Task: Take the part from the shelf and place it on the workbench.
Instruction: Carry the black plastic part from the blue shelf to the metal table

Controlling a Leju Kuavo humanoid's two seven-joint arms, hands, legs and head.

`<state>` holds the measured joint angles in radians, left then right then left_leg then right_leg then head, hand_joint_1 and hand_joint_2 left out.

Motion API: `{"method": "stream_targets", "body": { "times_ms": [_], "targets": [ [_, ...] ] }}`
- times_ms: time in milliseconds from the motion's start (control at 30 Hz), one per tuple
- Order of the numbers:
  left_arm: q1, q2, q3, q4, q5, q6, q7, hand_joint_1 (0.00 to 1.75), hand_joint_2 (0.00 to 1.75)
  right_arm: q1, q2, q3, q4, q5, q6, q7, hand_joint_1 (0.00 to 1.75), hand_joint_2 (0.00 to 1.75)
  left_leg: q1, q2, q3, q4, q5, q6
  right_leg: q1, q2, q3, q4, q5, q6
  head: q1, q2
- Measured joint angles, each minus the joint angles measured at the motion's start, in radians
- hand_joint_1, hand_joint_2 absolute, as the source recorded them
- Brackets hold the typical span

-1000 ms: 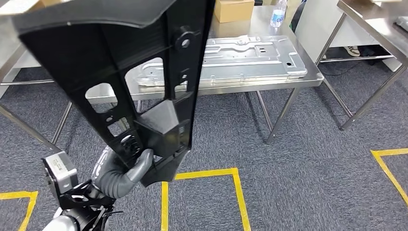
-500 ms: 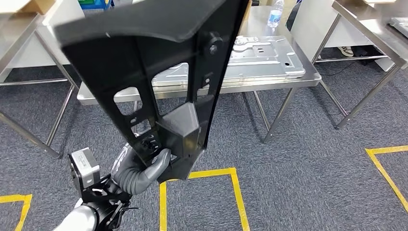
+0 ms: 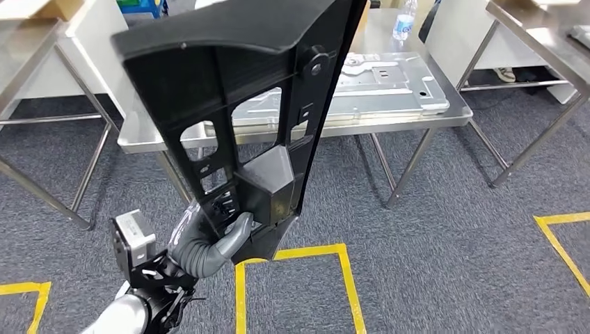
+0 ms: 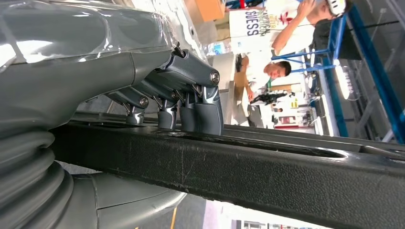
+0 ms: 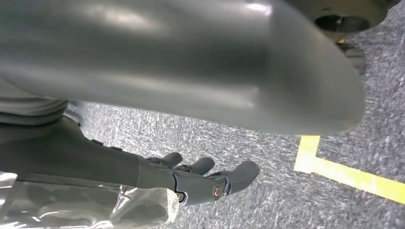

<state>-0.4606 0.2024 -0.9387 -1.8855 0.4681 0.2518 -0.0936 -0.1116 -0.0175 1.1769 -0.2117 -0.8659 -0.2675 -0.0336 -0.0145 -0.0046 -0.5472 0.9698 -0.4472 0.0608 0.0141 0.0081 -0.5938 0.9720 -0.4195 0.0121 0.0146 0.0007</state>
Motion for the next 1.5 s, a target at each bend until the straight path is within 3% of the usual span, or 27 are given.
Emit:
{"method": "stream_targets", "body": {
  "times_ms": [100, 133, 200, 267, 300, 333, 400, 433, 467, 600, 667, 733, 767, 800, 833, 900, 933, 967, 1100, 1167, 1233, 1267, 1300, 1333, 1400, 1433, 1500],
  "targets": [
    [-0.003, -0.002, 0.000, 0.001, -0.003, 0.000, 0.000, 1.75, 1.75, 0.003, 0.001, 0.000, 0.000, 0.003, 0.003, 0.002, 0.00, 0.00, 0.001, 0.001, -0.010, 0.023, -0.021, -0.016, -0.011, 0.000, 0.010, -0.016, 0.006, -0.005, 0.000, 0.000],
    [-0.004, -0.002, 0.000, 0.001, -0.004, 0.000, 0.000, 1.75, 1.75, 0.003, 0.001, 0.000, 0.000, 0.004, 0.003, 0.002, 0.00, 0.00, 0.003, 0.001, -0.030, 0.066, -0.044, -0.022, -0.016, -0.001, 0.015, -0.021, 0.007, -0.007, 0.000, 0.000],
    [-0.004, -0.002, -0.001, 0.002, -0.005, 0.000, 0.000, 1.75, 1.75, 0.001, -0.001, 0.000, 0.000, 0.005, 0.003, 0.004, 0.00, 0.00, 0.012, 0.001, -0.101, 0.204, -0.103, -0.033, -0.018, -0.001, 0.019, -0.021, 0.004, -0.009, -0.002, 0.000],
    [-0.002, -0.002, -0.003, 0.004, -0.004, 0.000, 0.001, 1.75, 1.75, 0.001, 0.000, 0.000, 0.000, 0.005, 0.004, 0.008, 0.00, 0.00, 0.018, 0.002, -0.158, 0.295, -0.118, -0.041, -0.018, -0.001, 0.022, -0.021, 0.001, -0.009, -0.002, 0.000],
    [-0.002, -0.002, -0.005, 0.006, -0.004, 0.000, 0.001, 1.75, 1.75, 0.002, 0.000, 0.000, 0.000, 0.005, 0.003, 0.009, 0.00, 0.00, 0.020, 0.002, -0.158, 0.281, -0.096, -0.043, -0.018, 0.000, 0.025, -0.021, -0.001, -0.007, -0.002, 0.000],
    [-0.002, -0.002, -0.006, 0.008, -0.004, 0.000, 0.001, 1.75, 1.75, 0.002, 0.000, 0.000, 0.000, 0.004, 0.003, 0.010, 0.00, 0.00, 0.020, 0.002, -0.135, 0.224, -0.058, -0.043, -0.018, 0.001, 0.029, -0.021, -0.004, -0.005, -0.002, 0.000],
    [-0.003, -0.003, -0.006, 0.010, -0.003, 0.000, 0.001, 1.75, 1.75, 0.002, 0.000, 0.000, 0.000, 0.004, 0.002, 0.010, 0.00, 0.00, 0.019, 0.003, -0.064, 0.071, 0.013, -0.037, -0.016, 0.003, 0.037, -0.021, -0.010, 0.001, -0.003, 0.000],
    [-0.004, -0.004, -0.007, 0.010, -0.003, 0.000, 0.001, 1.75, 1.75, 0.001, 0.000, 0.000, 0.000, 0.004, 0.002, 0.010, 0.00, 0.00, 0.017, 0.002, -0.040, 0.020, 0.031, -0.032, -0.014, 0.004, 0.039, -0.021, -0.013, 0.005, -0.002, 0.000],
    [-0.004, -0.004, -0.007, 0.010, -0.003, 0.000, 0.001, 1.75, 1.75, 0.001, 0.000, 0.000, 0.000, 0.004, 0.001, 0.010, 0.00, 0.00, 0.015, 0.002, -0.028, -0.005, 0.037, -0.026, -0.012, 0.004, 0.040, -0.021, -0.015, 0.009, -0.002, 0.000],
    [-0.005, -0.008, -0.007, 0.012, -0.001, 0.001, 0.001, 1.75, 1.75, 0.001, 0.000, 0.000, 0.000, 0.005, 0.001, 0.010, 0.00, 0.00, 0.015, 0.001, -0.020, -0.014, 0.038, -0.005, -0.015, 0.002, 0.035, 0.001, -0.034, 0.029, -0.002, 0.000],
    [-0.005, -0.013, -0.007, 0.013, -0.001, 0.001, 0.000, 1.75, 1.75, 0.001, 0.000, 0.000, 0.000, 0.005, 0.001, 0.009, 0.00, 0.00, 0.020, 0.002, -0.014, -0.017, 0.037, 0.003, -0.019, 0.002, -0.013, 0.105, -0.091, 0.040, 0.000, 0.000],
    [-0.005, -0.016, -0.009, 0.016, 0.000, 0.001, 0.000, 1.75, 1.75, 0.001, 0.000, 0.000, 0.000, 0.006, 0.001, 0.008, 0.00, 0.00, 0.020, 0.003, -0.012, -0.017, 0.034, 0.006, -0.022, 0.001, -0.088, 0.250, -0.149, 0.047, 0.001, 0.000],
    [-0.004, -0.016, -0.009, 0.017, 0.000, 0.001, 0.000, 1.75, 1.75, 0.002, 0.000, 0.000, 0.000, 0.007, 0.001, 0.008, 0.00, 0.00, 0.020, 0.002, -0.011, -0.017, 0.032, 0.007, -0.024, 0.001, -0.111, 0.288, -0.154, 0.049, 0.001, 0.000],
    [-0.003, -0.016, -0.011, 0.019, 0.000, 0.001, 0.000, 1.75, 1.75, 0.003, 0.000, 0.000, 0.000, 0.007, 0.001, 0.008, 0.00, 0.00, 0.020, 0.001, -0.009, -0.017, 0.030, 0.006, -0.025, 0.001, -0.114, 0.284, -0.138, 0.050, 0.001, 0.000],
    [-0.003, -0.016, -0.012, 0.020, 0.000, 0.001, -0.001, 1.75, 1.75, 0.003, 0.000, 0.000, 0.000, 0.007, 0.001, 0.008, 0.00, 0.00, 0.021, 0.000, -0.005, -0.017, 0.028, 0.005, -0.026, 0.001, -0.094, 0.237, -0.104, 0.049, 0.001, 0.000],
    [-0.003, -0.016, -0.014, 0.021, 0.002, 0.001, -0.002, 1.75, 1.75, 0.002, 0.000, 0.000, 0.000, 0.008, 0.001, 0.007, 0.00, 0.00, 0.019, -0.002, 0.004, -0.016, 0.020, -0.003, -0.026, 0.000, -0.023, 0.083, -0.029, 0.047, 0.001, 0.000],
    [-0.004, -0.017, -0.014, 0.021, 0.003, 0.001, -0.002, 1.75, 1.75, 0.002, 0.000, 0.000, 0.000, 0.008, 0.000, 0.007, 0.00, 0.00, 0.017, -0.002, 0.007, -0.015, 0.017, -0.008, -0.024, 0.000, 0.004, 0.026, -0.008, 0.043, 0.001, 0.000],
    [-0.004, -0.017, -0.014, 0.021, 0.004, 0.001, -0.003, 1.75, 1.75, 0.001, 0.000, 0.000, 0.000, 0.008, 0.000, 0.006, 0.00, 0.00, 0.015, -0.002, 0.008, -0.015, 0.014, -0.012, -0.023, 0.000, 0.019, -0.006, -0.001, 0.039, 0.000, 0.000],
    [-0.006, -0.017, -0.015, 0.023, 0.004, 0.001, -0.007, 1.75, 1.75, 0.002, 0.000, 0.000, 0.000, 0.008, 0.000, 0.004, 0.00, 0.00, 0.018, -0.001, 0.002, 0.001, -0.004, -0.033, -0.022, 0.001, 0.025, -0.017, -0.006, 0.015, -0.001, 0.000],
    [-0.007, -0.017, -0.014, 0.023, 0.006, 0.001, -0.009, 1.75, 1.75, 0.001, 0.000, 0.000, 0.000, 0.008, 0.001, 0.003, 0.00, 0.00, 0.020, 0.001, -0.044, 0.097, -0.052, -0.043, -0.024, 0.000, 0.031, -0.019, -0.008, 0.004, -0.002, 0.000],
    [-0.006, -0.017, -0.014, 0.024, 0.008, 0.001, -0.009, 1.75, 1.75, 0.001, 0.000, 0.000, 0.000, 0.008, 0.001, 0.002, 0.00, 0.00, 0.021, 0.001, -0.123, 0.247, -0.108, -0.048, -0.022, 0.000, 0.034, -0.019, -0.013, -0.002, -0.003, 0.000],
    [-0.005, -0.017, -0.015, 0.025, 0.009, 0.002, -0.009, 1.75, 1.75, 0.002, 0.000, 0.000, 0.000, 0.008, 0.001, 0.002, 0.00, 0.00, 0.021, 0.001, -0.153, 0.295, -0.115, -0.049, -0.021, 0.000, 0.037, -0.019, -0.015, -0.003, -0.004, 0.000],
    [-0.004, -0.017, -0.015, 0.026, 0.010, 0.002, -0.009, 1.75, 1.75, 0.002, 0.000, 0.000, 0.000, 0.008, 0.001, 0.002, 0.00, 0.00, 0.021, 0.001, -0.166, 0.306, -0.102, -0.048, -0.020, 0.000, 0.040, -0.019, -0.019, -0.003, -0.004, 0.000],
    [-0.004, -0.017, -0.015, 0.026, 0.010, 0.003, -0.009, 1.75, 1.75, 0.003, 0.001, 0.000, 0.000, 0.008, 0.001, 0.002, 0.00, 0.00, 0.020, 0.001, -0.157, 0.271, -0.070, -0.045, -0.019, 0.001, 0.046, -0.019, -0.023, -0.003, -0.004, 0.000],
    [-0.005, -0.017, -0.015, 0.026, 0.010, 0.004, -0.009, 1.75, 1.75, 0.003, 0.001, 0.000, 0.000, 0.008, 0.001, 0.002, 0.00, 0.00, 0.017, 0.001, -0.097, 0.126, 0.011, -0.033, -0.016, 0.002, 0.060, -0.019, -0.032, 0.001, -0.004, 0.000],
    [-0.006, -0.017, -0.015, 0.026, 0.010, 0.004, -0.009, 1.75, 1.75, 0.002, 0.001, 0.000, 0.000, 0.008, 0.001, 0.002, 0.00, 0.00, 0.014, 0.001, -0.067, 0.059, 0.036, -0.027, -0.014, 0.003, 0.064, -0.018, -0.038, 0.005, -0.004, 0.000],
    [-0.006, -0.017, -0.015, 0.026, 0.010, 0.004, -0.009, 1.75, 1.75, 0.001, 0.002, 0.000, 0.000, 0.008, 0.001, 0.002, 0.00, 0.00, 0.009, 0.001, -0.040, 0.001, 0.047, -0.017, -0.013, 0.003, 0.067, -0.017, -0.045, 0.012, -0.003, 0.000]
  ]
}}
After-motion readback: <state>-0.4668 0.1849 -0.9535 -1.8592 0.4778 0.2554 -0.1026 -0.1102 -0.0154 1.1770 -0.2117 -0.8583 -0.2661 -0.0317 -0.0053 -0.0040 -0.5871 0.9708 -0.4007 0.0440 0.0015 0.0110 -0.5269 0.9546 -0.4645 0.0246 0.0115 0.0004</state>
